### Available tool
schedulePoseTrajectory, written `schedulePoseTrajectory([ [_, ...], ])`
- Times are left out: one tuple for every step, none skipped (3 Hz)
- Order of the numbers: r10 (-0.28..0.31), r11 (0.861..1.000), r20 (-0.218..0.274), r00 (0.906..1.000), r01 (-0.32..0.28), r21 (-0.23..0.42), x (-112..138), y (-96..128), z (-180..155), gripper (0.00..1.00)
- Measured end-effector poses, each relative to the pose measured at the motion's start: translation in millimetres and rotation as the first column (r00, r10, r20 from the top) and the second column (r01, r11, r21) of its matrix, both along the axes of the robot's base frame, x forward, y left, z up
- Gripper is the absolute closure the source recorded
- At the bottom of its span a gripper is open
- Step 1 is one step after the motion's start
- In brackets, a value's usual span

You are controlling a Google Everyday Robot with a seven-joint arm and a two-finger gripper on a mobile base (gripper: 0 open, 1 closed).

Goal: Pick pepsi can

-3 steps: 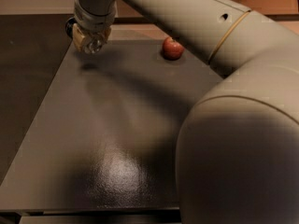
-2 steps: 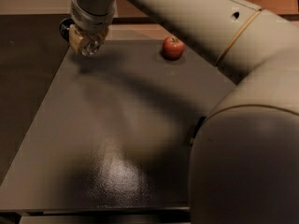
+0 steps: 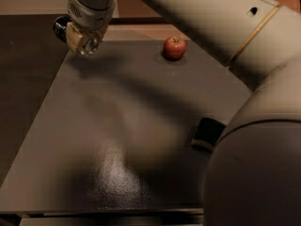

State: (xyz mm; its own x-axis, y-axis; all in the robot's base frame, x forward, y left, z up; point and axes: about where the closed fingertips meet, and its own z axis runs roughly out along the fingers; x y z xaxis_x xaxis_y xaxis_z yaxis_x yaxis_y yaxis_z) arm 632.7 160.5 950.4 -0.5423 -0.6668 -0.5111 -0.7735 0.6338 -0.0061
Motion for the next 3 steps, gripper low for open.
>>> schedulePoseTrajectory([
  [0.016,1.0,0.022,0.9996,-0.016,-0.001,-7,-4,18,1.0],
  [0.008,1.0,0.066,0.9978,-0.008,0.0,-10,-25,45,1.0],
  [0.008,1.0,0.067,0.9977,-0.008,0.0,-10,-25,45,1.0],
])
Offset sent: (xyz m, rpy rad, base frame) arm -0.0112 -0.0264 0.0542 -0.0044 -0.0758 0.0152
